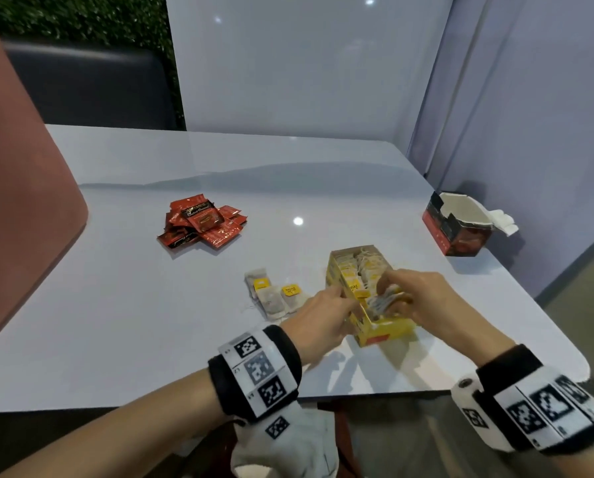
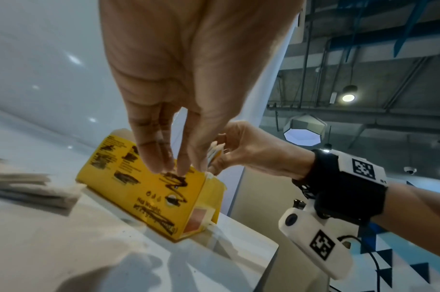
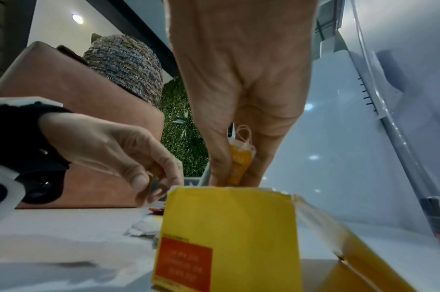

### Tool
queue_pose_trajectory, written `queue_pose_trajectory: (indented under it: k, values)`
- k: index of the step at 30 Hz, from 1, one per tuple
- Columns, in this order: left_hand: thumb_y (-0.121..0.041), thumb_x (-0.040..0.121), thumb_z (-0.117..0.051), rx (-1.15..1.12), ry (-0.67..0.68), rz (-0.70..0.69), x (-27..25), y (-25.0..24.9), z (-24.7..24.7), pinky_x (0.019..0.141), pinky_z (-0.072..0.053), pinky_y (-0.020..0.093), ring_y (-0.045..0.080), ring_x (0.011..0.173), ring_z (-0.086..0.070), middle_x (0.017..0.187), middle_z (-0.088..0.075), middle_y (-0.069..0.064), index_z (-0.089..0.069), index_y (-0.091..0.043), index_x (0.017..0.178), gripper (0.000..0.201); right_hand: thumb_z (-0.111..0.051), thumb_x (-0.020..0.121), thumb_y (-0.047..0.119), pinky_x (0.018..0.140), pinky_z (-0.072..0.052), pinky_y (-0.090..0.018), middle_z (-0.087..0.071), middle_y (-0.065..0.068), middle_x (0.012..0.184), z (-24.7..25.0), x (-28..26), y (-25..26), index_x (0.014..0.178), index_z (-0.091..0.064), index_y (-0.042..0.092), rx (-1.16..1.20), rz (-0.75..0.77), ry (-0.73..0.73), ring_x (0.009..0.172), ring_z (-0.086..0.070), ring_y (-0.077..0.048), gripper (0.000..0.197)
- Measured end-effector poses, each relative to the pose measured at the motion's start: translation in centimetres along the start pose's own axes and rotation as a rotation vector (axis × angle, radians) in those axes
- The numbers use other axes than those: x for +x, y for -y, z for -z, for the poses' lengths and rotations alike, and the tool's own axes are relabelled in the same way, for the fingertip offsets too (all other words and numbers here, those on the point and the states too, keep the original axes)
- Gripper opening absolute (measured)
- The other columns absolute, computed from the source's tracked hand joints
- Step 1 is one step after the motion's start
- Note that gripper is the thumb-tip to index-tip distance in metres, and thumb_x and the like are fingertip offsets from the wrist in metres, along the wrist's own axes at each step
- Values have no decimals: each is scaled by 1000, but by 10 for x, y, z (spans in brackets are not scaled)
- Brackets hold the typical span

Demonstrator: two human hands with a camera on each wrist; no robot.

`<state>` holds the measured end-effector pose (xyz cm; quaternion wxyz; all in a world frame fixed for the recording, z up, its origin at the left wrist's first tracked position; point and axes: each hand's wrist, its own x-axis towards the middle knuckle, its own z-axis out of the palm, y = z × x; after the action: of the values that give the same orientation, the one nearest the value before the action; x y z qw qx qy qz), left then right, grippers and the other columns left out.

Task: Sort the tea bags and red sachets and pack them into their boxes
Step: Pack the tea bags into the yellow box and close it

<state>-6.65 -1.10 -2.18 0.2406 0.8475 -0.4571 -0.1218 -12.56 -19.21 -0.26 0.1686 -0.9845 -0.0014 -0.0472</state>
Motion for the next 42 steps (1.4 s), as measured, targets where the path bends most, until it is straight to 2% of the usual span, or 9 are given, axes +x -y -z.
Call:
queue_pose_trajectory:
  k: [6, 10, 20, 27, 31, 34, 37, 39, 42]
  values:
    - [-18, 89, -59, -65, -25, 103, 4, 2, -10, 81, -40, 24, 23, 105, -50, 119, -46, 10, -48, -7, 118, 33, -59, 86, 9, 77, -51, -24, -64, 2, 107, -9, 11, 7, 104, -63, 25, -140, 43, 259, 93, -61, -15, 24]
    - [-15, 89, -58, -113, -74, 112, 5, 1, -9, 86, -44, 35, 28, 103, -52, 117, -49, 12, -39, -11, 123, 39, -56, 86, 3, 74, -47, -21, -69, -6, 104, -12, 21, 16, 108, -67, 17, -115, 53, 383, 94, -63, -19, 28]
    - [-13, 88, -55, -59, -9, 99, 14, 3, -10, 90, -43, 42, 29, 105, -51, 118, -48, 16, -47, -3, 116, 31, -56, 83, 6, 81, -50, -33, -70, -12, 99, -14, 28, 20, 105, -71, 13, -130, -3, 446, 94, -62, -25, 27]
    - [-11, 88, -55, 35, 31, 72, 20, 11, -2, 81, -40, 36, 31, 102, -49, 111, -51, 17, -48, -1, 107, 23, -53, 79, 1, 70, -53, -34, -67, -5, 83, -29, 27, 25, 93, -71, 19, -228, 4, 313, 82, -62, -23, 29]
    - [-6, 90, -49, 50, 70, 67, 23, 13, 4, 84, -42, 36, 30, 104, -50, 112, -54, 18, -49, 0, 111, 21, -53, 79, 0, 70, -51, -35, -62, -5, 102, -34, 27, 27, 98, -68, 15, -264, 0, 283, 92, -60, -23, 28]
    - [-5, 91, -52, -101, 106, 53, 17, 18, 11, 88, -47, 31, 25, 104, -58, 112, -61, 14, -42, -7, 128, 39, -56, 85, 9, 63, -40, -28, -55, -1, 112, -31, 25, 30, 112, -60, 20, -318, -22, 243, 97, -58, -23, 29]
    - [-4, 91, -54, -292, 89, 94, 5, 36, 33, 81, -53, 25, 15, 86, -63, 111, -64, 11, -25, -19, 144, 63, -58, 87, 14, 60, -35, -24, -51, 1, 113, -23, 20, 31, 118, -53, 23, -306, -28, 188, 99, -56, -22, 32]
    - [-5, 92, -51, -250, 17, 153, 0, 62, 55, 77, -50, 20, 12, 81, -61, 108, -66, 9, -33, -18, 141, 53, -56, 87, 12, 54, -30, -20, -50, 2, 113, -12, 16, 35, 114, -53, 22, -289, -39, 133, 97, -56, -21, 29]
    - [2, 93, -44, -54, -28, 248, 0, 106, 86, 73, -48, 20, 17, 83, -61, 103, -68, 10, -51, -8, 126, 35, -53, 87, 3, 62, -31, -23, -50, 2, 118, 1, 15, 54, 118, -52, 21, -253, -19, -10, 100, -55, -20, 35]
